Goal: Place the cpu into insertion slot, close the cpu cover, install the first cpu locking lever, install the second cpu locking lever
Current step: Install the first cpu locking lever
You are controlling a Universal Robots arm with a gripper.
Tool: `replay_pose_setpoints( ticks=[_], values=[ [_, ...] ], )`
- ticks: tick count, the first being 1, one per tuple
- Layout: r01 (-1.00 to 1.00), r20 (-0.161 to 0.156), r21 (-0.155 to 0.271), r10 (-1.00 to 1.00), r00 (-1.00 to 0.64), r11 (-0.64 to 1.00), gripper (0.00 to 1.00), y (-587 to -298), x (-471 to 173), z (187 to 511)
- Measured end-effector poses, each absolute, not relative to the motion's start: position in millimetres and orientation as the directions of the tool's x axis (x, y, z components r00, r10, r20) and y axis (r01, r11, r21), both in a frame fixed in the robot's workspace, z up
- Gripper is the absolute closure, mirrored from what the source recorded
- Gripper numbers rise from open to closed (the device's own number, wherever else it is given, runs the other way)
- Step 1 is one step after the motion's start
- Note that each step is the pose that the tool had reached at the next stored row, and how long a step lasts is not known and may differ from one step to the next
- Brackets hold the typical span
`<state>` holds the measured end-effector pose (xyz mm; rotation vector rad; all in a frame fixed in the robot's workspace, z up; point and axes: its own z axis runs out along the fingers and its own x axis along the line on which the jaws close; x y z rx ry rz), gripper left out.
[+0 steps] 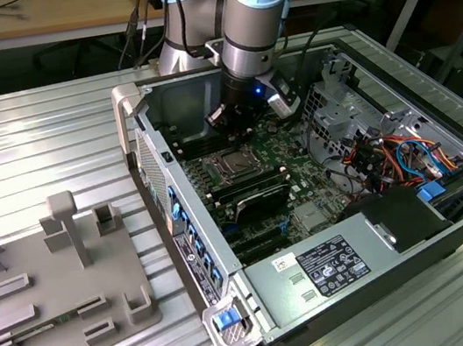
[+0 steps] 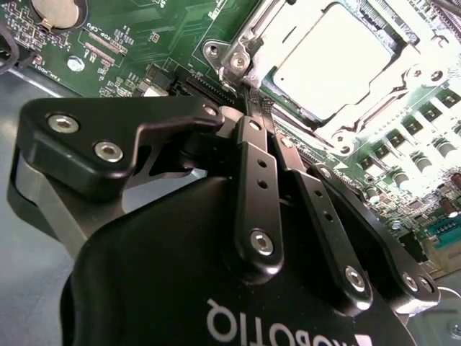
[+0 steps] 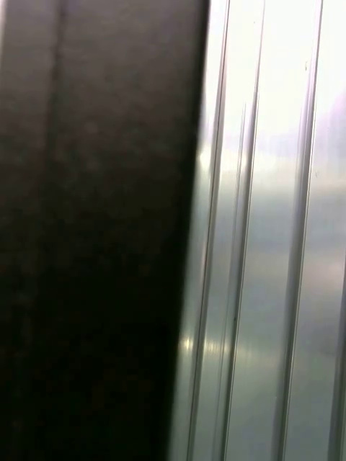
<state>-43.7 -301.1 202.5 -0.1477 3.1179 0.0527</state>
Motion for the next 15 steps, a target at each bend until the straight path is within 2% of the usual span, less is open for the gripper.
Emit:
replay_pose_setpoints(
  ticks=[15],
  values=[
    [-0.095, -0.021, 0.033, -0.094, -0.995, 0.995, 0.89, -301.1, -43.7, 208.6]
  ],
)
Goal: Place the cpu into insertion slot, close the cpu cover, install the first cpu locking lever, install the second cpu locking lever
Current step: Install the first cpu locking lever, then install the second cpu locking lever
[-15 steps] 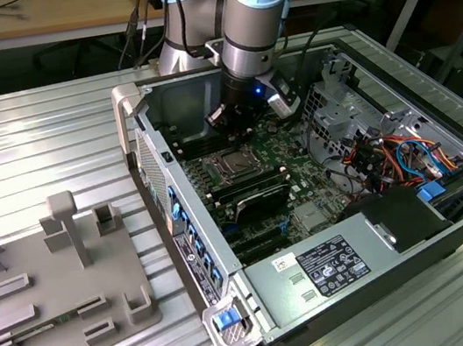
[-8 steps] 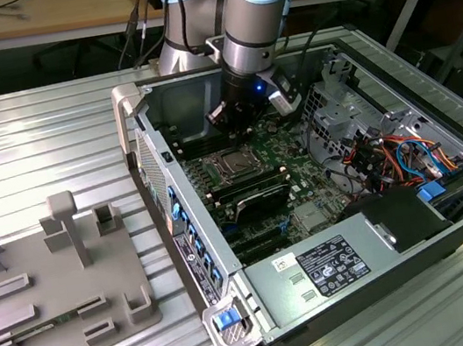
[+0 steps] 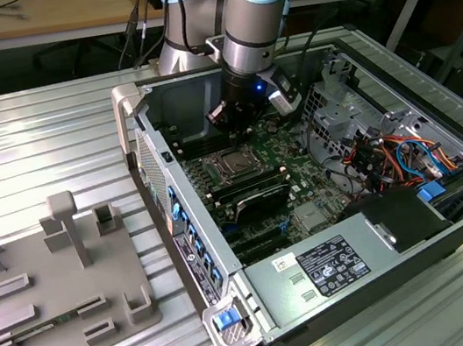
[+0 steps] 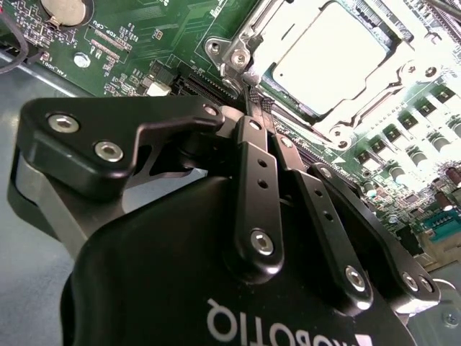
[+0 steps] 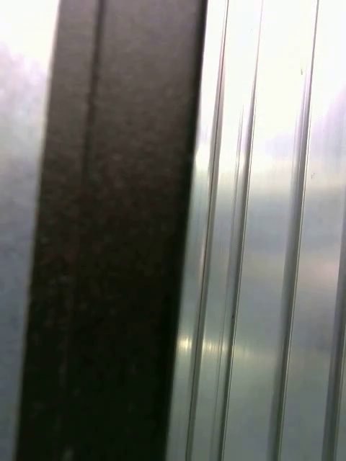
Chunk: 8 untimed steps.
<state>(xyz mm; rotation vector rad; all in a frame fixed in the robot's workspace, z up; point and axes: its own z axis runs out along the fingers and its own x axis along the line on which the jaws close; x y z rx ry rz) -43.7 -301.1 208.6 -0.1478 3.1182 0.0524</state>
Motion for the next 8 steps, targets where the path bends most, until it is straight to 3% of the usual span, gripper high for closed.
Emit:
replay_pose_setpoints(
  ticks=[8],
  values=[
    [-0.095, -0.021, 0.032, -0.094, -0.995, 0.995, 0.89, -308.9, -43.7, 209.0]
  ],
)
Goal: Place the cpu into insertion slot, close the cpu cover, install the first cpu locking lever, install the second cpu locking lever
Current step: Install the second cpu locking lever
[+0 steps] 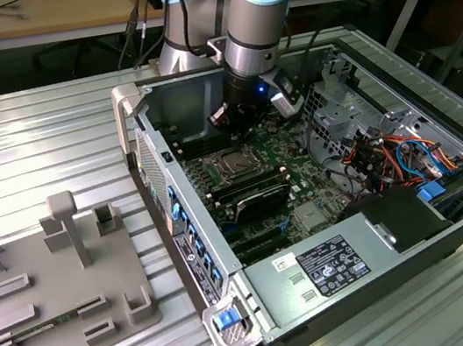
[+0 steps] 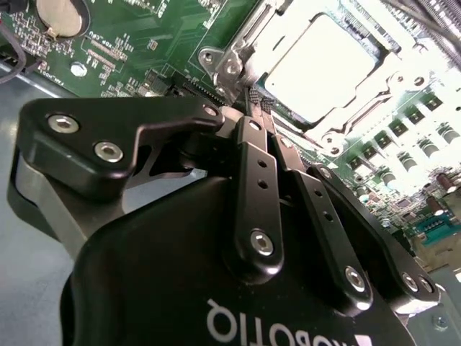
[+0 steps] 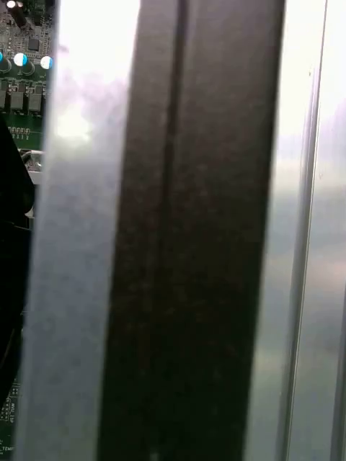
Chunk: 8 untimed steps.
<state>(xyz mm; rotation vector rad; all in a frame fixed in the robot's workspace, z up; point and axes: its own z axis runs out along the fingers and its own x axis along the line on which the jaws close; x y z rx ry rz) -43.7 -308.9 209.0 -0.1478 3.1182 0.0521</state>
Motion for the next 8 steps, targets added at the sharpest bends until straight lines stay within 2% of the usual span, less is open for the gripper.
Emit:
replay_pose_setpoints(
  ticks=[8],
  values=[
    [-0.095, -0.02, 0.022, -0.094, -0.995, 0.995, 0.89, -315.8, -43.1, 209.0]
  ],
)
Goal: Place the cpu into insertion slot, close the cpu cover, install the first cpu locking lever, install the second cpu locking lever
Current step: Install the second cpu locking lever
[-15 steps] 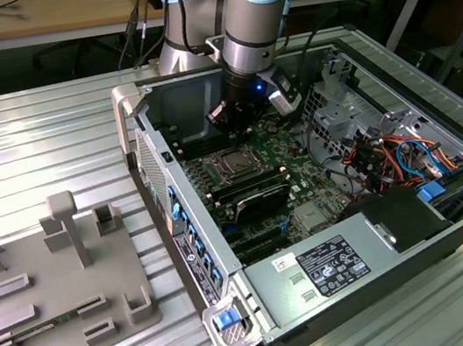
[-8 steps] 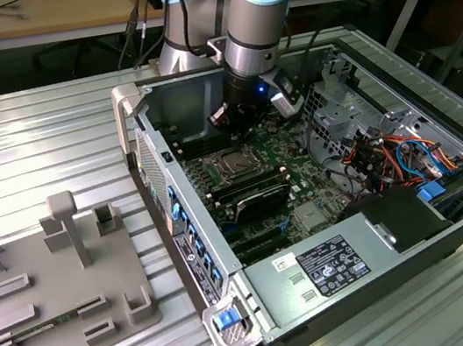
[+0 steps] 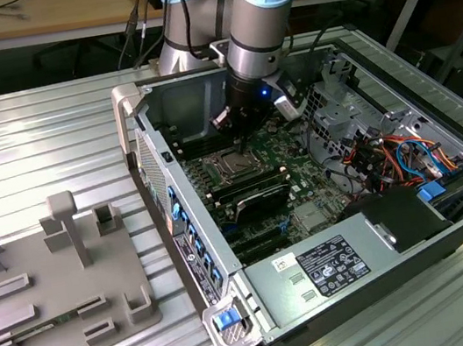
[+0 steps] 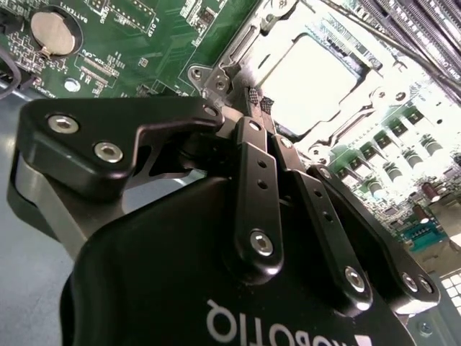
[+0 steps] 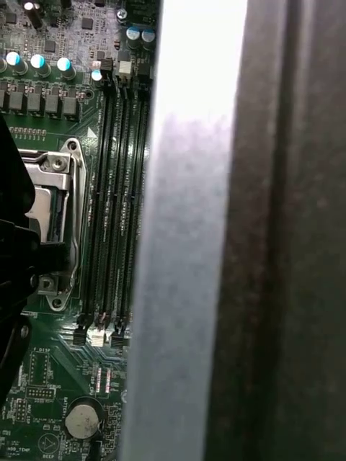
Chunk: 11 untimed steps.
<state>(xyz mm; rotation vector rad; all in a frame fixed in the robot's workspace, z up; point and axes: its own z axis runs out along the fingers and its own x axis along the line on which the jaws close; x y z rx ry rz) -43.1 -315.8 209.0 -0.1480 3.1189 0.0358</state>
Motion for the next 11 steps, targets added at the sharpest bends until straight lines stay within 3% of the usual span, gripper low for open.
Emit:
replay_pose_setpoints(
  ticks=[11],
  values=[
    [-0.095, -0.019, 0.014, -0.095, -0.995, 0.995, 0.89, -315.9, -34.1, 210.6]
  ],
)
